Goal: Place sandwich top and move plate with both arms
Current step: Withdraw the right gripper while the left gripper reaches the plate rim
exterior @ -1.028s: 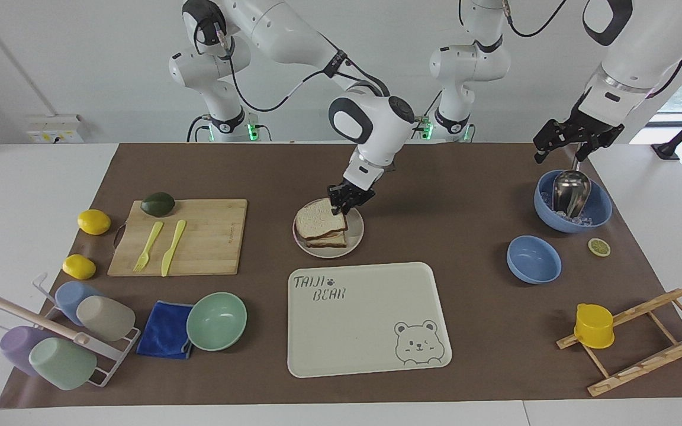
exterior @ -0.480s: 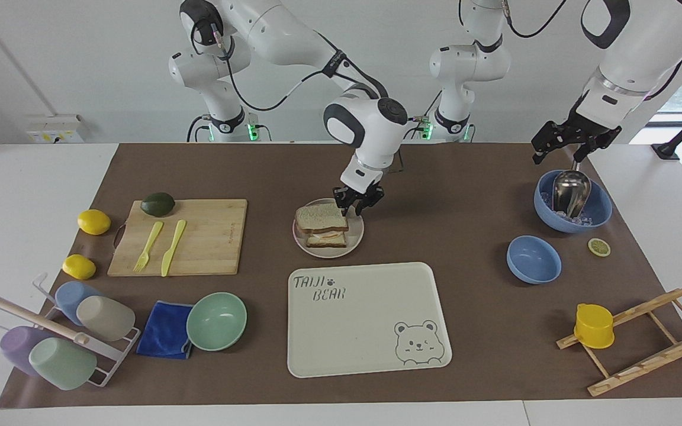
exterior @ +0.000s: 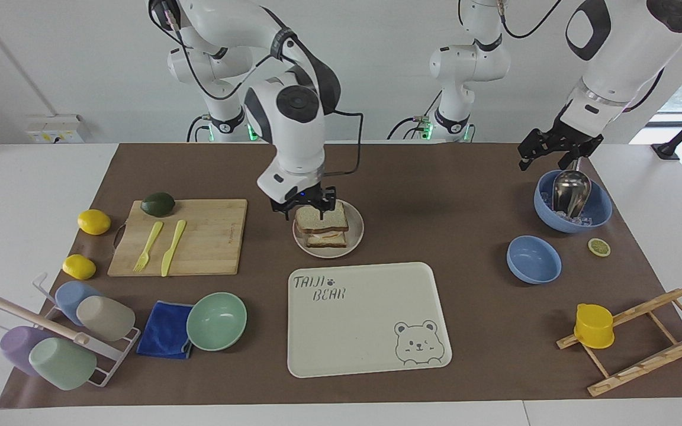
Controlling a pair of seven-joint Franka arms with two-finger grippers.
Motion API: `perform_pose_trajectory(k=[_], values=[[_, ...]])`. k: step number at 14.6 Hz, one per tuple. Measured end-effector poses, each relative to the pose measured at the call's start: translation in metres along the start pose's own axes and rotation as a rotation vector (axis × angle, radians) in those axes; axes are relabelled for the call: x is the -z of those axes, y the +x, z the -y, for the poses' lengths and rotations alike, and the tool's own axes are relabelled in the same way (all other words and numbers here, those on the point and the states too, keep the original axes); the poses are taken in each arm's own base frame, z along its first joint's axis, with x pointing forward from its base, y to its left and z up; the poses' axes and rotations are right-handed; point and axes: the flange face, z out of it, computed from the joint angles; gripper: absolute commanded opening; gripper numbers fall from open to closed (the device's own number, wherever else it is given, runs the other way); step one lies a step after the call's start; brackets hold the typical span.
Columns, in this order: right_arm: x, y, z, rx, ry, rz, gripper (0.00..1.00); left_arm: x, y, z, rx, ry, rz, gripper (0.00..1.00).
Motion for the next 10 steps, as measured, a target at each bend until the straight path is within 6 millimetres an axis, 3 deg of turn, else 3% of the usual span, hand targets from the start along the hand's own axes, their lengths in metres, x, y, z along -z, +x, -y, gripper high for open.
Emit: perform_pose_trajectory(k=[3, 5, 6, 7, 10], values=[[0.047, -0.022, -0.053, -0.001, -0.014, 0.068, 1.00, -0.030, -0.004, -0.046, 0.029, -0.057, -0.005, 1.00], [0.072, -0.040, -0.068, 0.004, 0.004, 0.088, 1.00, -0.054, -0.007, -0.074, 0.037, -0.110, -0.004, 1.00], [0.090, -0.055, -0.078, 0.038, 0.012, 0.089, 1.00, -0.078, -0.011, -0.092, 0.040, -0.163, 0.003, 1.00], [0.092, -0.053, -0.091, 0.061, 0.014, 0.089, 1.00, -0.094, -0.010, -0.110, 0.033, -0.198, 0.000, 1.00], [0.095, -0.049, -0.156, 0.091, 0.045, 0.113, 1.00, -0.170, -0.006, -0.183, 0.001, -0.235, 0.009, 1.00]])
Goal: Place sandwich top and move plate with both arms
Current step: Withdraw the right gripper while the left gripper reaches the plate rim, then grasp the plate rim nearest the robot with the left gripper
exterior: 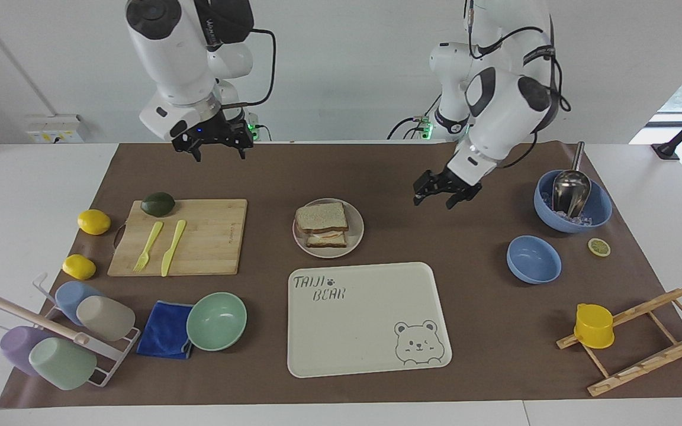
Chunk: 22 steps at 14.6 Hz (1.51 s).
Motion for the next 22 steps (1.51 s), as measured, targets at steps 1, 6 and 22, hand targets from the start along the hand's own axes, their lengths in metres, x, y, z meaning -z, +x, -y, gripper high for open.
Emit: perform_pose_trajectory(k=[1, 6, 22], values=[[0.004, -0.004, -0.013, 0.006, 0.014, 0.000, 1.00, -0.026, 0.000, -0.013, -0.007, 0.003, 0.003, 1.00], [0.013, -0.014, -0.032, -0.017, 0.022, -0.016, 1.00, -0.053, -0.001, -0.022, 0.001, 0.000, 0.014, 1.00], [0.020, -0.012, -0.120, -0.162, 0.019, -0.039, 1.00, -0.142, -0.046, -0.048, 0.144, -0.055, 0.092, 0.67]])
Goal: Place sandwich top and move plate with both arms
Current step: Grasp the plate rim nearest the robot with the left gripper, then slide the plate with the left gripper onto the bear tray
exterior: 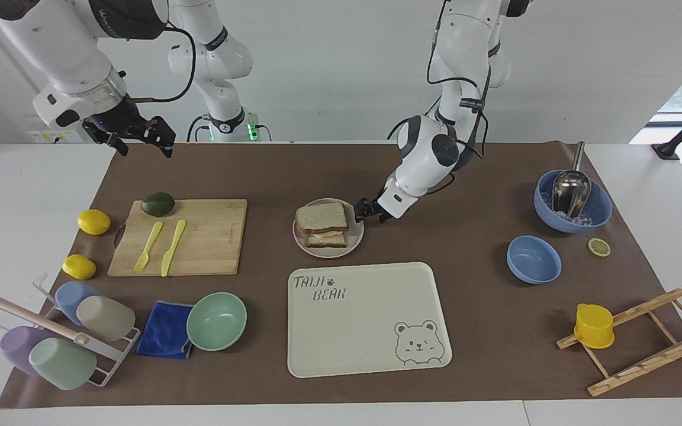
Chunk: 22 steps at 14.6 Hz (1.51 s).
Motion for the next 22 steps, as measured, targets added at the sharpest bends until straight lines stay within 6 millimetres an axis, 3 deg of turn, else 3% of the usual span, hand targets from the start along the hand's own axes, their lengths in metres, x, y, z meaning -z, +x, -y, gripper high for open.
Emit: perform_pose_trajectory(k=[2, 5, 11, 22], values=[[0.001, 0.000, 0.000, -0.001, 0.000, -0.001, 1.00, -0.009, -0.008, -0.004, 0.008, 0.004, -0.014, 0.57], [0.001, -0.001, -0.001, -0.001, 0.000, 0.001, 1.00, -0.014, -0.011, -0.005, 0.020, 0.008, -0.013, 0.32], [0.001, -0.001, -0.001, -0.001, 0.000, 0.002, 1.00, -0.014, -0.012, -0.006, 0.045, 0.008, -0.012, 0.02], [0.001, -0.001, 0.000, 0.000, 0.000, 0.002, 1.00, -0.011, -0.011, -0.007, 0.092, 0.006, -0.004, 0.00]])
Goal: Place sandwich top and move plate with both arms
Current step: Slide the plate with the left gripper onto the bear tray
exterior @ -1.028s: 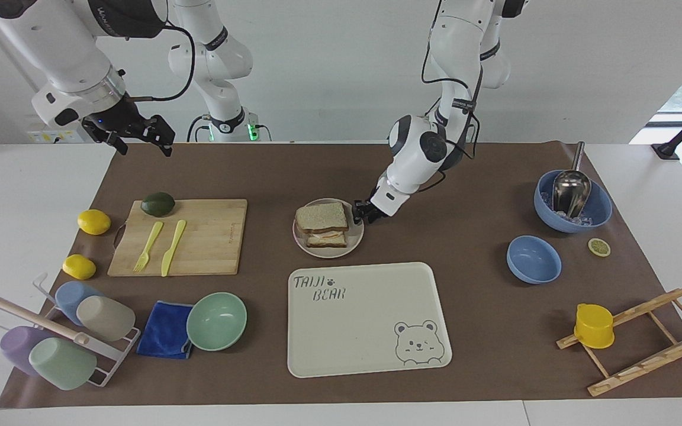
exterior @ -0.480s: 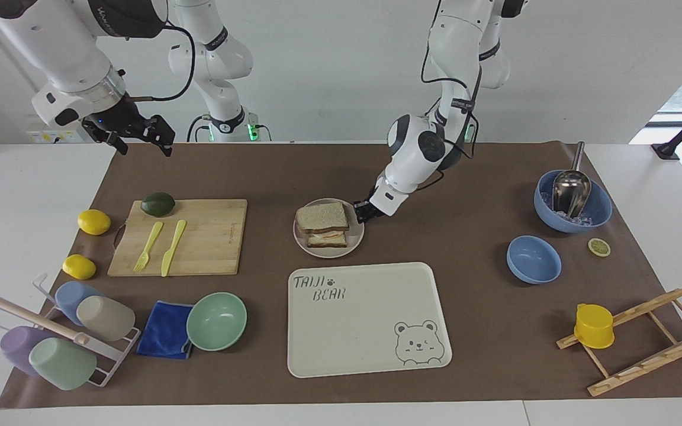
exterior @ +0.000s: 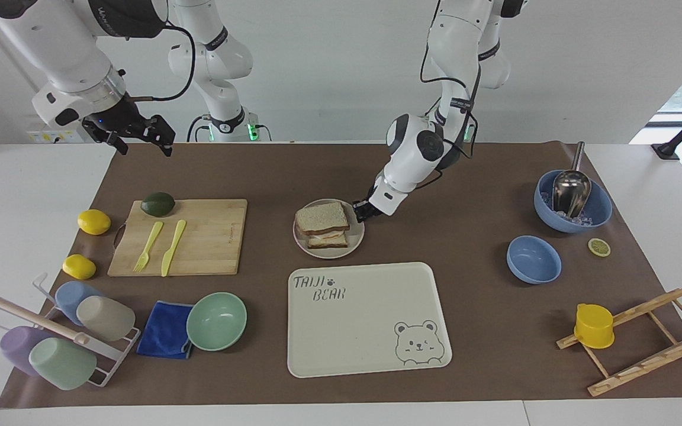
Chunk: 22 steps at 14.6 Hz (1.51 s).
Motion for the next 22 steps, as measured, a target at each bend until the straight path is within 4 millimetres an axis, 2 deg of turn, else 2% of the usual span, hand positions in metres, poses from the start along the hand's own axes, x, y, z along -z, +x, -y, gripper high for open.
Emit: perform_pose_trajectory(k=[3, 8, 10, 13, 15, 17, 19, 22], values=[[0.000, 0.000, 0.000, 0.000, 0.000, 0.000, 1.00, 0.031, 0.020, 0.000, 0.026, -0.019, 0.032, 0.00], [0.000, 0.000, 0.000, 0.000, 0.000, 0.000, 1.00, 0.119, 0.069, -0.007, 0.035, -0.082, -0.007, 0.00], [0.000, 0.000, 0.000, 0.000, 0.000, 0.000, 1.00, 0.140, 0.087, -0.002, 0.022, -0.059, -0.039, 0.00], [0.001, 0.001, 0.000, 0.000, 0.000, -0.007, 1.00, 0.164, 0.129, 0.005, 0.035, -0.044, -0.045, 0.00], [0.005, 0.005, 0.000, 0.000, 0.003, -0.052, 1.00, 0.157, 0.156, -0.002, 0.034, -0.042, -0.042, 0.00], [0.008, 0.009, 0.000, 0.000, 0.004, -0.088, 1.00, 0.134, 0.179, -0.011, 0.029, -0.034, -0.040, 0.00], [0.011, 0.012, 0.001, 0.000, 0.006, -0.120, 1.00, 0.108, 0.200, -0.009, 0.021, 0.000, -0.049, 0.00], [0.010, 0.014, 0.001, 0.000, 0.006, -0.130, 1.00, 0.085, 0.211, -0.011, -0.015, 0.051, -0.098, 0.00]])
